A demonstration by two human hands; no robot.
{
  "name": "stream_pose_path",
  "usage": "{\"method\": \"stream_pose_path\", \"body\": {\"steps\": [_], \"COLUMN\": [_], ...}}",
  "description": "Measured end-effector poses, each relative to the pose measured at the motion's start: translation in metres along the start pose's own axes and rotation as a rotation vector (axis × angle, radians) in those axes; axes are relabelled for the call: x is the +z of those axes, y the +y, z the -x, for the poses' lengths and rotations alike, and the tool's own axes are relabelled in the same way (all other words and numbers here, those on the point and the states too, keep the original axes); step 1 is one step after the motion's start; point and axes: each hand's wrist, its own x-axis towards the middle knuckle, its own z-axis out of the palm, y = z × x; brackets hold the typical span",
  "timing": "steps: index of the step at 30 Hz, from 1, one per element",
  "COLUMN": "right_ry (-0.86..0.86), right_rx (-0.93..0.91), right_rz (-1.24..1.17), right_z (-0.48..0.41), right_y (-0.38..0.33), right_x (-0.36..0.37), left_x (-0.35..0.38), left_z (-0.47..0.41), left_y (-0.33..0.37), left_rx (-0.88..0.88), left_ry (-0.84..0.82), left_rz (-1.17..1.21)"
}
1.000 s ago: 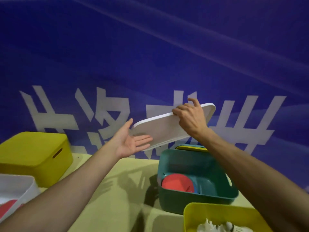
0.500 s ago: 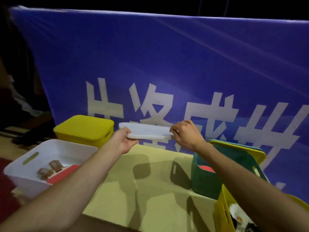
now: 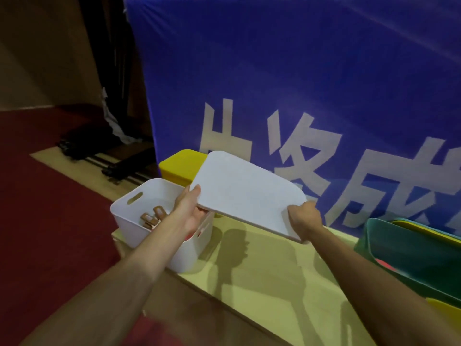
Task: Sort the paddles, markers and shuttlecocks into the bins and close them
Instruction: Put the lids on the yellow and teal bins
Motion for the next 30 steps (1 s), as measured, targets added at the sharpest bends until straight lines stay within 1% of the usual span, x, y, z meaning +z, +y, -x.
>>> {"method": "stream_pose_path", "body": {"steps": [2,6,10,12,15,19,22,26,30], "right_ry": [0.004,0.008,-0.058,-0.078,-0.101,-0.174,-0.141,-0.094,-0.074], "right_rx": [-0.014,-0.07,-0.08,-0.082,-0.1,-0.112,-0.137,-0.148,-0.142], "right_rz": [-0.061,-0.117,-0.154,-0.18,-0.215,-0.234,-0.285,-0.345,-0.31], "right_z": [-0.004,-0.013,-0.025,-0.029,-0.037,-0.035,-0.03,-0.019,-0.002], "right_y": [-0.005,-0.023,-0.042,-0.049,-0.059,-0.063,-0.065,-0.069,-0.075], "right_x": [0.022,0.07,0.114,0.13,0.157,0.19,0.205,0.218,0.232], "left_x": [-0.018,-0.051,-0.067,-0.084,-0.111,-0.115,-0.131,-0.156,-0.188], "left_z": [-0.013,-0.044,-0.074,-0.102,-0.141,-0.149,-0.169,-0.186,-0.202], "left_y": [0.007,0.029,0.049,0.051,0.049,0.057,0.057,0.055,0.052], "left_rx": [0.02,0.053,0.173,0.19,0.203,0.267,0.311,0.324,0.321], "left_ry": [0.045,0.164,0.274,0.26,0.293,0.323,0.325,0.311,0.302], "left_rz": [-0.039,-0.211,-0.502,-0.602,-0.738,-0.867,-0.937,-1.006,-1.013]}}
